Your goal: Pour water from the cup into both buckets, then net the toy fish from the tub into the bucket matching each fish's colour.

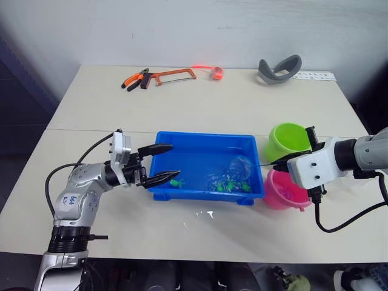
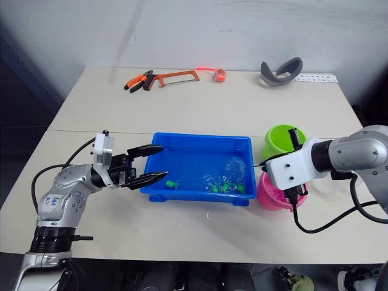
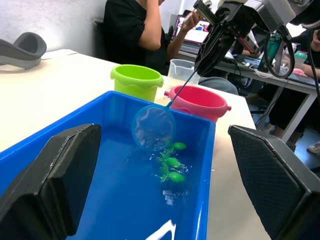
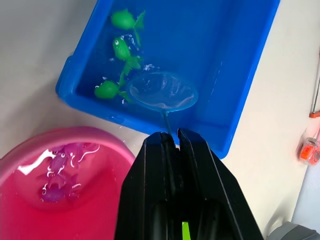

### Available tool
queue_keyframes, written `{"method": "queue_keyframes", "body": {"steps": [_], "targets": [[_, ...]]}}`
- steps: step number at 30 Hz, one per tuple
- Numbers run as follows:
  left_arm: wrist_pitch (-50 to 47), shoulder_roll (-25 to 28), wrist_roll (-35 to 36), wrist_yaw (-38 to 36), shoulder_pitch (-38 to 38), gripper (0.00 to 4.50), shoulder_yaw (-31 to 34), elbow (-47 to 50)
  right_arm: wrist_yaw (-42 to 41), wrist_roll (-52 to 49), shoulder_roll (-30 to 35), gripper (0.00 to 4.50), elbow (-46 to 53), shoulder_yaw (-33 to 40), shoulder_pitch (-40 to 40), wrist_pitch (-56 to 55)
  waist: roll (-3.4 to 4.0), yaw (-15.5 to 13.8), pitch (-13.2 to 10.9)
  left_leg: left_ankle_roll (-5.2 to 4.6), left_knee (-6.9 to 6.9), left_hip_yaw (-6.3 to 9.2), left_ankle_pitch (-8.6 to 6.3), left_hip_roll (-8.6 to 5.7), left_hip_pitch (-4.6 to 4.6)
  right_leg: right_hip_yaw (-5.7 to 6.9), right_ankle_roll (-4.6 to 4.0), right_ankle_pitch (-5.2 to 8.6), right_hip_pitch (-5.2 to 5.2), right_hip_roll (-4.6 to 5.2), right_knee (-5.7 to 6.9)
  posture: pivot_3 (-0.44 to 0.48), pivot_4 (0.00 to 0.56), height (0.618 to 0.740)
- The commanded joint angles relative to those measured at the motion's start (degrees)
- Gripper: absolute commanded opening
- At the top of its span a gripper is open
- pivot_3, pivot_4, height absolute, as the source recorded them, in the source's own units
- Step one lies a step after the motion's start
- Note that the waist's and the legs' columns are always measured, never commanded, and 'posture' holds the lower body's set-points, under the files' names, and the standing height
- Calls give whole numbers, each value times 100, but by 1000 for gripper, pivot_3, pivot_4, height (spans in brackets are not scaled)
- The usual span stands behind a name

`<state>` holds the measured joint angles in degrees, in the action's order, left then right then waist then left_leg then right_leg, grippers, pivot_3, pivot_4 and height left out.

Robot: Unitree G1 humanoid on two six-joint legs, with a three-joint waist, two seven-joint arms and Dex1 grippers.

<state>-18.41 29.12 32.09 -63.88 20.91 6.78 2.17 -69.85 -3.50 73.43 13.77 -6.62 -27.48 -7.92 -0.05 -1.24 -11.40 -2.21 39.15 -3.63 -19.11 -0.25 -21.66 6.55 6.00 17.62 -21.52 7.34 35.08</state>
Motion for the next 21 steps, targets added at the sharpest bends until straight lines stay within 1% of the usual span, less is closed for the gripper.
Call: {"method": "queue_keyframes", "body": {"steps": [1,5,8,15,21], "targets": [[20,87,100,39,-76,4448,49,357,-74,297,-44,0,-351,54,-251,-389,0,7,0,0,0,-1,0,0,0,0,0,0,-1,0,1,0,150,740],[-42,136,122,88,-94,4448,75,438,34,733,-316,0,-715,-129,-505,-888,0,9,0,1,0,-2,1,1,3,-2,0,0,0,-1,1,0,150,740],[-60,154,132,105,-63,4448,64,430,-69,1009,-425,0,-1014,-308,-789,-1366,1,11,-1,2,0,-4,1,1,4,-2,0,0,0,-2,3,0,150,740],[-48,102,117,132,19,4448,-16,394,-827,863,-725,0,-1101,-793,-1442,-1785,2,14,-1,2,0,-4,1,1,4,-2,0,0,-1,-3,4,0,150,740],[-1,38,98,134,95,4448,-68,309,-1601,781,-937,0,-1165,-1163,-2177,-2018,2,30,-1,1,1,-6,1,1,5,-4,0,0,-3,-3,7,0,150,740]]}}
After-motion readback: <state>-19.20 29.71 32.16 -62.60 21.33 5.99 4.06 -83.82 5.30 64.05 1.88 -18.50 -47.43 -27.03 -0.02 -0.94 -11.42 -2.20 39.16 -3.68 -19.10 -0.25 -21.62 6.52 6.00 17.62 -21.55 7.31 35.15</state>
